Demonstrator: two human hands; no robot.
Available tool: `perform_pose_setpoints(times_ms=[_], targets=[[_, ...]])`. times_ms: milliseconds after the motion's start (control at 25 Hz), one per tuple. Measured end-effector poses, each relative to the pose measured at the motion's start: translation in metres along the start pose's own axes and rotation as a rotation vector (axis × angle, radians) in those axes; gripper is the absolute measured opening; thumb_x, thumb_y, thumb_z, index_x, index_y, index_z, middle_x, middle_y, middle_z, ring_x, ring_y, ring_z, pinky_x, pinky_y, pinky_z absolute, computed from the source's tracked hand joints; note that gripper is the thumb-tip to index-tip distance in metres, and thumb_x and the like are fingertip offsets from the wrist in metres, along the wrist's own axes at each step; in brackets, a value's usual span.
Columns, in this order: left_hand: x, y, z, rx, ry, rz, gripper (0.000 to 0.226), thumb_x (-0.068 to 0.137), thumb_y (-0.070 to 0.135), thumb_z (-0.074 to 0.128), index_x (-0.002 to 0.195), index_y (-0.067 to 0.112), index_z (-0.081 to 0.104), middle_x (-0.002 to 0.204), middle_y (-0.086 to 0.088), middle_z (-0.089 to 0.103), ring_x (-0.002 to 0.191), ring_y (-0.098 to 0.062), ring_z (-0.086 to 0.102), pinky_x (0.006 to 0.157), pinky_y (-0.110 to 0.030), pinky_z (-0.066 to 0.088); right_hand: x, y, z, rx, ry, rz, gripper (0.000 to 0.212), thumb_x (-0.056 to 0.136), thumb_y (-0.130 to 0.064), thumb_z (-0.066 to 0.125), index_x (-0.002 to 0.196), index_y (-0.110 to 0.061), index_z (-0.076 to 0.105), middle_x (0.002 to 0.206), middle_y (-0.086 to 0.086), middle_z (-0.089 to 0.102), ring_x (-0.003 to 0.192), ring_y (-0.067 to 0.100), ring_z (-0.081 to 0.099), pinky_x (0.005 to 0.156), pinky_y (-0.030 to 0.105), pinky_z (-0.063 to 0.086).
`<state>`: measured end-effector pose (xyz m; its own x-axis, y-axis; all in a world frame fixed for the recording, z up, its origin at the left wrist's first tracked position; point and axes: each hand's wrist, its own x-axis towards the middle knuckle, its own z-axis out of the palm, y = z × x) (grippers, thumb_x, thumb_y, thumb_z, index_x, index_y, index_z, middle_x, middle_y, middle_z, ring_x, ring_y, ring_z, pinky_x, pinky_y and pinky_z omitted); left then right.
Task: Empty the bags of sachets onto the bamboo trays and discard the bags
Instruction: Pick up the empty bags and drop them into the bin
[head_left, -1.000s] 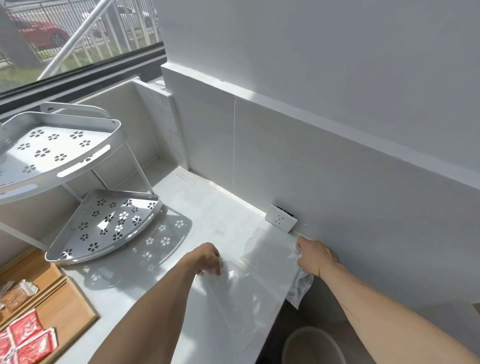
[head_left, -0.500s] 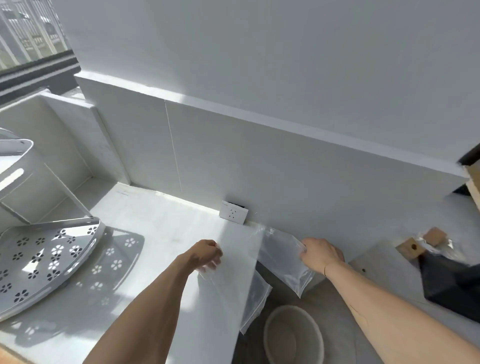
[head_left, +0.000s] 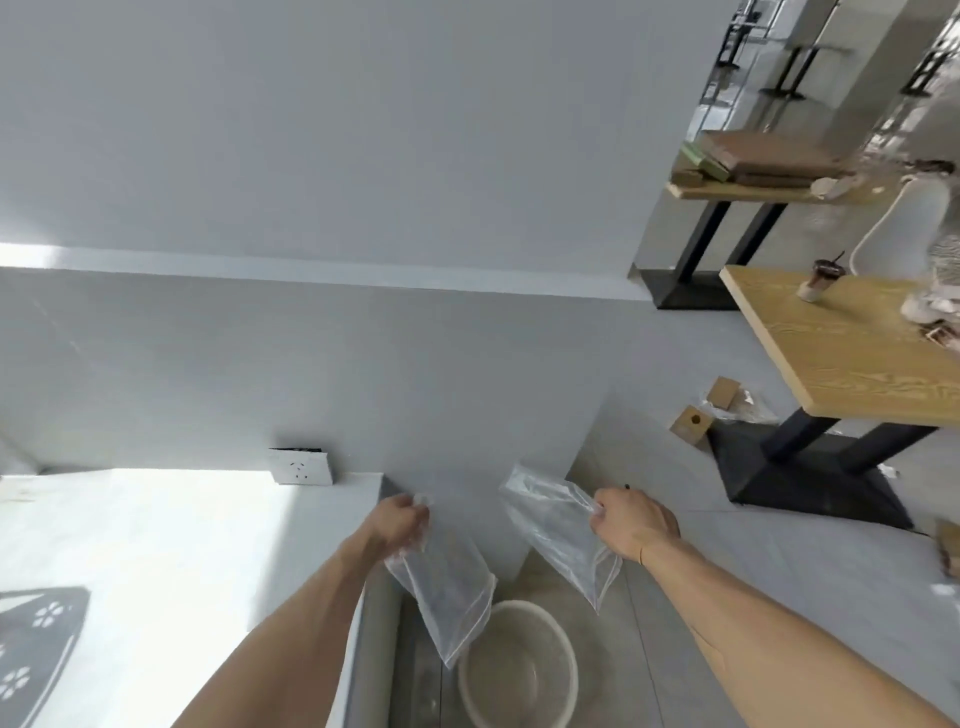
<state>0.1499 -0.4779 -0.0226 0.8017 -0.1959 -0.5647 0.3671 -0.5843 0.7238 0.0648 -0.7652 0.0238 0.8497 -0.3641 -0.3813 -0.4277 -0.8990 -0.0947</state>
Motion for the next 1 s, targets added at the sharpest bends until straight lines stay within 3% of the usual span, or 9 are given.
perform_pose_setpoints(times_ms=[80,240,480,600,640,800,1000], targets=[[0.002,0.018,0.028,0.041,0.006,0.01,0.023,0.094,0.011,0.049,0.071,0.012,0.05,0.062,-0.004,0.052,0.049,-0.016,0.047,0.042,-0.02,0.036,0.001,0.034,0.002,0.036,-0.004,0.036,0.019,0.092,-0.022,0.045,0.094,-0.019,0.064,0.105,0.005,0.068,0.095,0.026,0.065,0.079,0.032,0.054],[0.005,0.044,0.083,0.128,0.055,0.026,0.026,0.092,0.011,0.05,0.067,0.013,0.046,0.062,-0.003,0.056,0.051,-0.018,0.052,0.047,-0.023,0.042,0.005,0.094,0.008,0.097,-0.043,0.085,0.024,0.09,-0.022,0.046,0.101,-0.02,0.068,0.107,0.005,0.069,0.096,0.026,0.066,0.08,0.032,0.056],[0.005,0.059,0.15,0.332,0.143,0.025,0.022,0.087,0.014,0.055,0.068,0.019,0.046,0.069,-0.005,0.06,0.074,-0.029,0.06,0.058,-0.028,0.038,0.022,0.158,0.032,0.152,-0.13,0.05,0.023,0.09,-0.023,0.048,0.101,-0.016,0.067,0.106,0.007,0.069,0.097,0.027,0.066,0.077,0.03,0.052],[0.005,0.05,0.184,0.363,0.145,0.004,0.002,0.084,0.013,0.058,0.082,0.012,0.057,0.084,-0.01,0.069,0.088,-0.034,0.065,0.064,-0.031,0.044,0.03,0.177,0.053,0.19,-0.21,0.031,0.017,0.088,-0.023,0.047,0.09,-0.02,0.063,0.102,0.007,0.069,0.095,0.027,0.066,0.07,0.027,0.047],[0.006,0.042,0.193,0.353,0.147,-0.015,0.007,0.082,0.014,0.06,0.087,0.009,0.061,0.087,-0.01,0.071,0.089,-0.033,0.066,0.067,-0.032,0.047,0.032,0.18,0.061,0.199,-0.23,0.025,0.012,0.087,-0.023,0.047,0.081,-0.022,0.058,0.098,0.007,0.068,0.092,0.027,0.066,0.068,0.027,0.045],[0.013,0.009,0.217,0.327,0.129,-0.128,0.009,0.076,0.007,0.059,0.085,0.006,0.061,0.07,-0.001,0.06,0.076,-0.029,0.06,0.059,-0.03,0.043,0.04,0.182,0.105,0.223,-0.304,0.013,0.025,0.086,-0.021,0.047,0.063,-0.024,0.038,0.08,0.0,0.056,0.075,0.024,0.057,0.053,0.026,0.036],[0.039,-0.039,0.239,0.292,0.104,-0.228,0.019,0.078,0.002,0.054,0.093,0.014,0.06,0.075,0.005,0.059,0.073,-0.019,0.057,0.051,-0.02,0.042,0.057,0.176,0.176,0.227,-0.382,0.031,0.011,0.089,-0.021,0.046,0.088,-0.019,0.057,0.085,0.001,0.06,0.079,0.024,0.061,0.056,0.026,0.039]])
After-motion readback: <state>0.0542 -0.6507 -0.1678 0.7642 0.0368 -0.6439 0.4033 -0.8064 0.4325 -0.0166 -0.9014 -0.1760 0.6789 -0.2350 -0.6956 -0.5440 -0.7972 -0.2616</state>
